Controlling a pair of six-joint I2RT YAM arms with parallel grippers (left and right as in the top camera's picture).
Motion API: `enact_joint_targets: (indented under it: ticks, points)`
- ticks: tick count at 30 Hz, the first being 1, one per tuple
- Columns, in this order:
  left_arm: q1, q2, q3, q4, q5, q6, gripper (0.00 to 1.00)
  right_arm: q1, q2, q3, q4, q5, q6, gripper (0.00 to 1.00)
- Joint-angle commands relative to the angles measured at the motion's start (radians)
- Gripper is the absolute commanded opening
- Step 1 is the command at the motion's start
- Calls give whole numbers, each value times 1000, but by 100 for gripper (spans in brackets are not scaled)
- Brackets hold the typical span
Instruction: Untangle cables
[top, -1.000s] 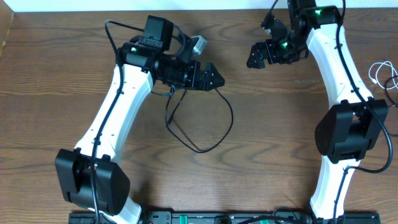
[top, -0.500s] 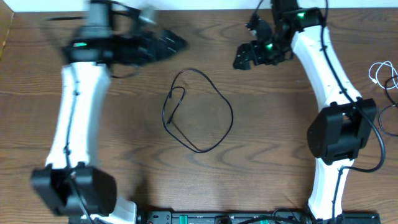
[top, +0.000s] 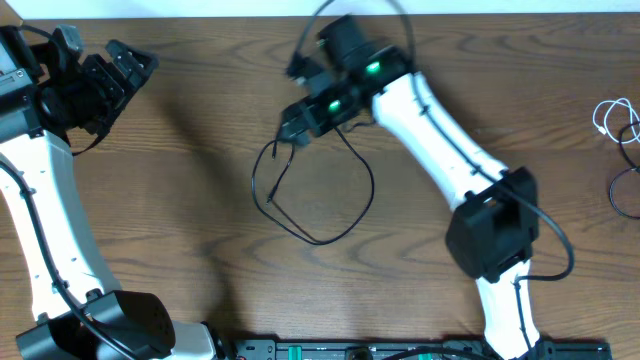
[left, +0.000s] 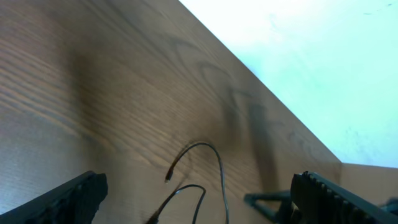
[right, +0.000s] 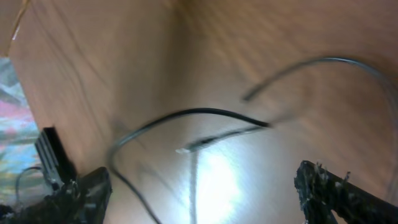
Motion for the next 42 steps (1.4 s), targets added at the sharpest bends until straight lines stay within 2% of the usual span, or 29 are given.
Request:
enact_joint_targets:
  ticks: [1, 6, 14, 21, 27, 29, 34, 42]
  points:
    - [2, -2, 5, -9, -60, -4, 100, 80, 6, -3, 14, 117, 191, 86]
    - [2, -2, 4, -11, -61, -4, 100, 183, 52, -5, 26, 304, 265, 82]
    - [2, -2, 4, -26, -86, -4, 100, 279, 189, -5, 116, 360, 226, 80]
    - [2, -2, 4, -26, -86, -4, 100, 304, 236, -5, 152, 412, 187, 78]
    - [2, -2, -2, -26, -86, -4, 100, 330, 260, -5, 163, 411, 62, 70]
    - [2, -1, -2, -26, -86, -4, 100, 343, 260, -5, 170, 412, 34, 71]
    - [2, -1, -2, -25, -86, -4, 100, 402, 260, -5, 168, 417, -154, 79]
    - [2, -1, -2, -26, -86, -4, 100, 436, 263, -7, 122, 501, -242, 79]
